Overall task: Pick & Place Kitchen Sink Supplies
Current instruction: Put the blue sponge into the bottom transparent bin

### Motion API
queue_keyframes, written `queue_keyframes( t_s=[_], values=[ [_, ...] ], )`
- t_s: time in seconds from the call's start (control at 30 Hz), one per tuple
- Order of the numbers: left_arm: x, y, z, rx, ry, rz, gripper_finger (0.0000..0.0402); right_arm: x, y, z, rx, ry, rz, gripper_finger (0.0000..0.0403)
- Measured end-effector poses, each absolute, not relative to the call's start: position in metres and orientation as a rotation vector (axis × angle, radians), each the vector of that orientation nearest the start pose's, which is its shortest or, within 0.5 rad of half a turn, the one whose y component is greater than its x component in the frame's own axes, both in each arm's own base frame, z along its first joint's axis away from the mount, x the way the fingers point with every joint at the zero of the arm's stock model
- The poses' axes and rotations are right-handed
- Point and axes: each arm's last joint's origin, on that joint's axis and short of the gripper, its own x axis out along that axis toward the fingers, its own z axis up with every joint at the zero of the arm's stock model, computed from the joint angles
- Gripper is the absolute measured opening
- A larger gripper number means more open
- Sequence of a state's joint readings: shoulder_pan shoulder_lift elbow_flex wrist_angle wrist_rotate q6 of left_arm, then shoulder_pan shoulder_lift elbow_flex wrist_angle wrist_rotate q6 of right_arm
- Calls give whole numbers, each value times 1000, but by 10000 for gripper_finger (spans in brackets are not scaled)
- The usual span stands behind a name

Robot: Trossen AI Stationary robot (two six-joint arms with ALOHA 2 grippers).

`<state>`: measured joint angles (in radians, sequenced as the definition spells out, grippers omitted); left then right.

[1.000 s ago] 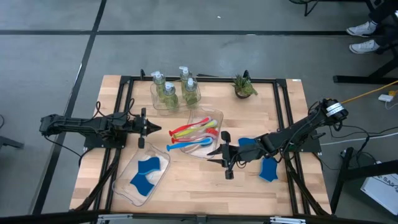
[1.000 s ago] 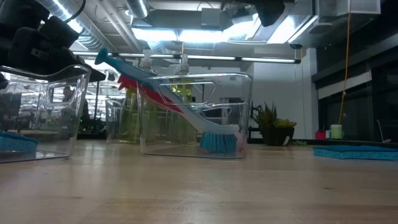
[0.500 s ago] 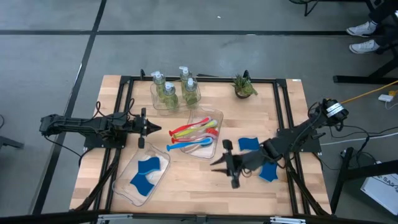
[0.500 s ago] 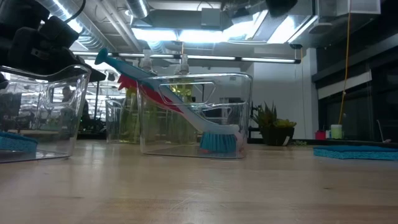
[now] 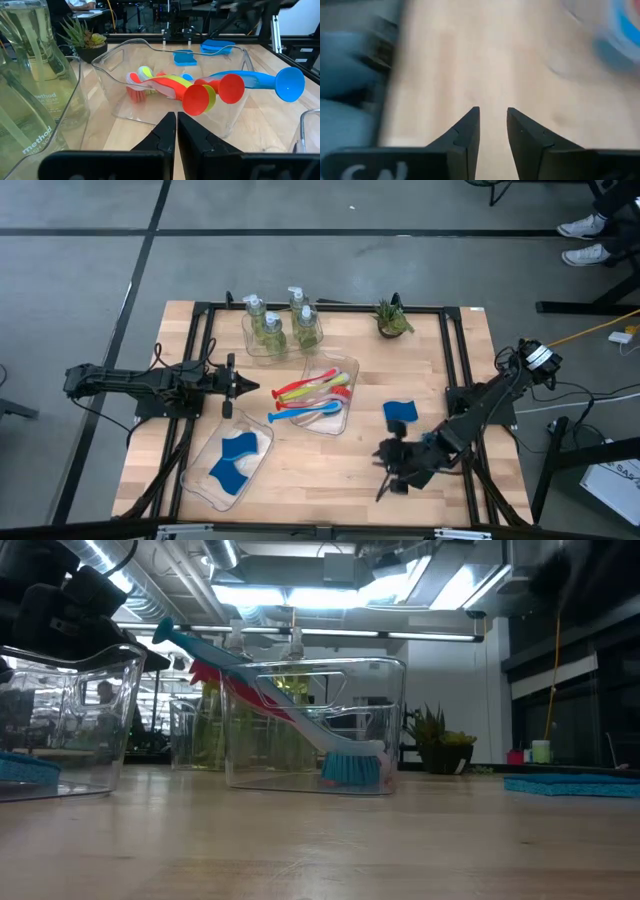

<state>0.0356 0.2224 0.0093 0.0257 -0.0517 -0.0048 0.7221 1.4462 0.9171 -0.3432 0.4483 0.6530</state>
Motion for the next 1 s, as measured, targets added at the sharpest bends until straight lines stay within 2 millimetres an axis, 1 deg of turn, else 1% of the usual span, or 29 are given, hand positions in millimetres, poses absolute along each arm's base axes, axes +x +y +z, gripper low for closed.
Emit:
queue_keyframes(
  t_s=[0.1,0.33,0.5,0.67,0.73,0.8,0.93,1.0],
  values=[
    [110,5,151,-3,187,87,10,217,172,212,70,852,-98,97],
    [109,5,151,-3,187,87,11,211,155,205,-29,986,-183,97],
    [109,5,151,-3,187,88,12,202,137,199,-38,1153,-293,97],
    [109,5,151,-3,187,87,8,203,121,198,25,1252,-368,101],
    [109,5,151,-3,187,87,9,207,116,198,52,1249,-392,115],
    [110,5,151,-3,187,88,10,211,112,198,77,1238,-407,137],
    [109,5,151,-3,187,87,13,215,104,198,81,1241,-422,199],
    [110,5,151,-3,187,87,12,216,102,198,37,1255,-391,230]
  ],
)
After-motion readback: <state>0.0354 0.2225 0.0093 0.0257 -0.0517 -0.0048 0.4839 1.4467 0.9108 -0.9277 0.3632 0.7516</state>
